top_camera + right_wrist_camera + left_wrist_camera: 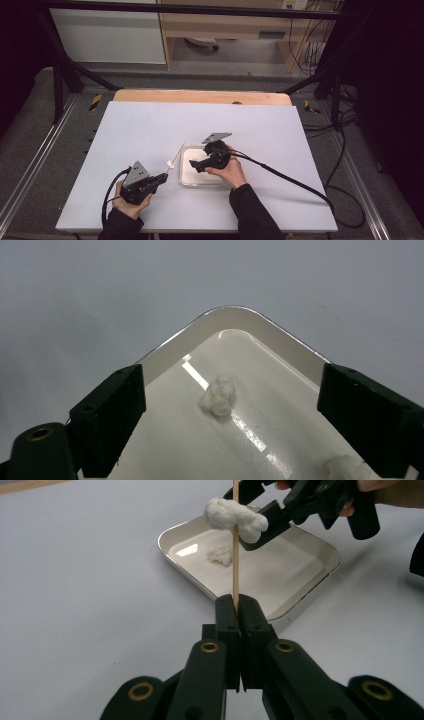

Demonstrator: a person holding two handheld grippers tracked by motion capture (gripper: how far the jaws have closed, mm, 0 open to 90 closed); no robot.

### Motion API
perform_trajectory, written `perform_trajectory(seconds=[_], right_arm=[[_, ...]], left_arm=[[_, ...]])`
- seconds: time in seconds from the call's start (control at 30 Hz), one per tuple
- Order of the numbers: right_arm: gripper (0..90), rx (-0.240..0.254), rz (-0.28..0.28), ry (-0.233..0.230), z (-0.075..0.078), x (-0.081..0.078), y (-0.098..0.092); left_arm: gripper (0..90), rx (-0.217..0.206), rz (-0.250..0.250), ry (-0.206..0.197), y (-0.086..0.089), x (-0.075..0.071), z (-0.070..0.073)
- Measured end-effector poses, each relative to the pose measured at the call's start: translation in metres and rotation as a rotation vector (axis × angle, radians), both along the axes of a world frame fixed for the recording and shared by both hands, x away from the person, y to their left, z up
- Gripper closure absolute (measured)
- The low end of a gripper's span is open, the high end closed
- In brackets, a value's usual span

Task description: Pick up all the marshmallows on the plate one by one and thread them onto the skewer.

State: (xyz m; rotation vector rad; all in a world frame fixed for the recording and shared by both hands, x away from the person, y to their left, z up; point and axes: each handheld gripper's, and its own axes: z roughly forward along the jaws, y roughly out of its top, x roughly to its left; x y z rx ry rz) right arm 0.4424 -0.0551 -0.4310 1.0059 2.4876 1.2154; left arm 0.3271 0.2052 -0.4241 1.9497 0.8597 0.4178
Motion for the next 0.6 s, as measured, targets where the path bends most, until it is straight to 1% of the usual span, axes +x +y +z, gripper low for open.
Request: perform_trajectory(seconds=[0.13, 0.23, 0.4, 0.6], right_arm=[[24.3, -0.022, 0.008, -0.007, -0.004, 0.003, 0.007], [31.4, -0.023, 0.006, -0.011, -0.007, 0.005, 0.010], [41.3, -0.066, 0.008, -0.013, -0.012, 0.006, 0.010], [52.1, -0.073, 0.022, 0.003, -0.016, 0.007, 0.011]], left_arm=[[88.9, 0.001, 0.001, 0.002, 0.000, 0.000, 0.000], [88.9, 0.003, 0.000, 0.005, 0.000, 0.001, -0.001], [88.8, 0.003, -0.002, 0.005, -0.001, 0.001, -0.001], [88.9, 0.004, -0.005, 0.005, -0.001, 0.000, -0.001]])
